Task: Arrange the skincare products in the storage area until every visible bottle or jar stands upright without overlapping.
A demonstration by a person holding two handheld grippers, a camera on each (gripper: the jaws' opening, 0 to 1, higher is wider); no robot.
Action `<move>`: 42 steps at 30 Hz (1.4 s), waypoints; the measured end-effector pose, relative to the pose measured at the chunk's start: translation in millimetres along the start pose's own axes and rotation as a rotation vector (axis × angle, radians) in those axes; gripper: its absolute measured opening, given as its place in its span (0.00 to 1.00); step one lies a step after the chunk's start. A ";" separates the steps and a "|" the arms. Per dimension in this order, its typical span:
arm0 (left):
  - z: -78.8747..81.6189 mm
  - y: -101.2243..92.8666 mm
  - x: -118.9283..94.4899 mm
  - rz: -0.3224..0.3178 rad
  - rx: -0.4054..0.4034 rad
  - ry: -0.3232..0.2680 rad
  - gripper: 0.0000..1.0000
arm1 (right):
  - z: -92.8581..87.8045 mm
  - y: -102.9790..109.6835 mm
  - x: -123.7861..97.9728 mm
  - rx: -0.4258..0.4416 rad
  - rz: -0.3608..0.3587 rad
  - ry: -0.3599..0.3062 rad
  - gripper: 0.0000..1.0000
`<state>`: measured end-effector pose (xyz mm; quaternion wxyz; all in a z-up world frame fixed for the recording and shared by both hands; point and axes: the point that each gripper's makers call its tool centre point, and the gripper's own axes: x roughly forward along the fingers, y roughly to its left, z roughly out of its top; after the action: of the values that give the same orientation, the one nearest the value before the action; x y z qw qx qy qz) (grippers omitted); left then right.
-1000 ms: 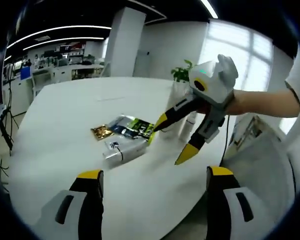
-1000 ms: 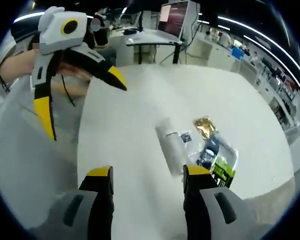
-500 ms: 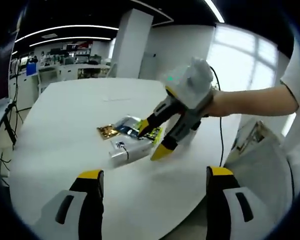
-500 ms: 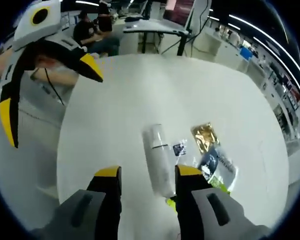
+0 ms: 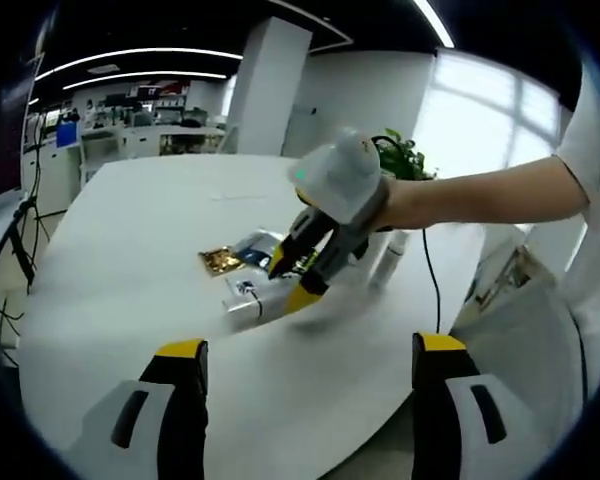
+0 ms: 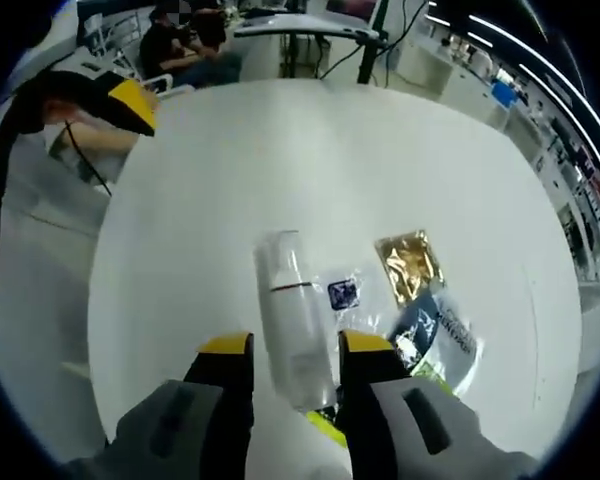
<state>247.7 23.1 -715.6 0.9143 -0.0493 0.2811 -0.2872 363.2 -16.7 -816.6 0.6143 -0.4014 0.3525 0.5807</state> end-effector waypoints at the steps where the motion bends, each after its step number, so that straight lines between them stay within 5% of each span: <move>1: -0.1 0.2 0.0 0.000 -0.001 0.000 0.81 | 0.4 -2.3 4.4 -0.005 0.001 0.013 0.29; 29: -5.5 -1.7 -0.3 -0.007 0.006 0.028 0.79 | -6.8 -0.6 15.4 -0.082 0.031 0.071 0.22; 42: -7.0 2.3 -1.1 0.000 0.003 0.030 0.78 | -1.9 -8.2 16.4 -0.098 -0.044 0.007 0.20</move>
<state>244.3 26.1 -721.5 0.9100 -0.0437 0.2946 -0.2885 372.7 -11.4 -831.5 0.6054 -0.4405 0.3168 0.5823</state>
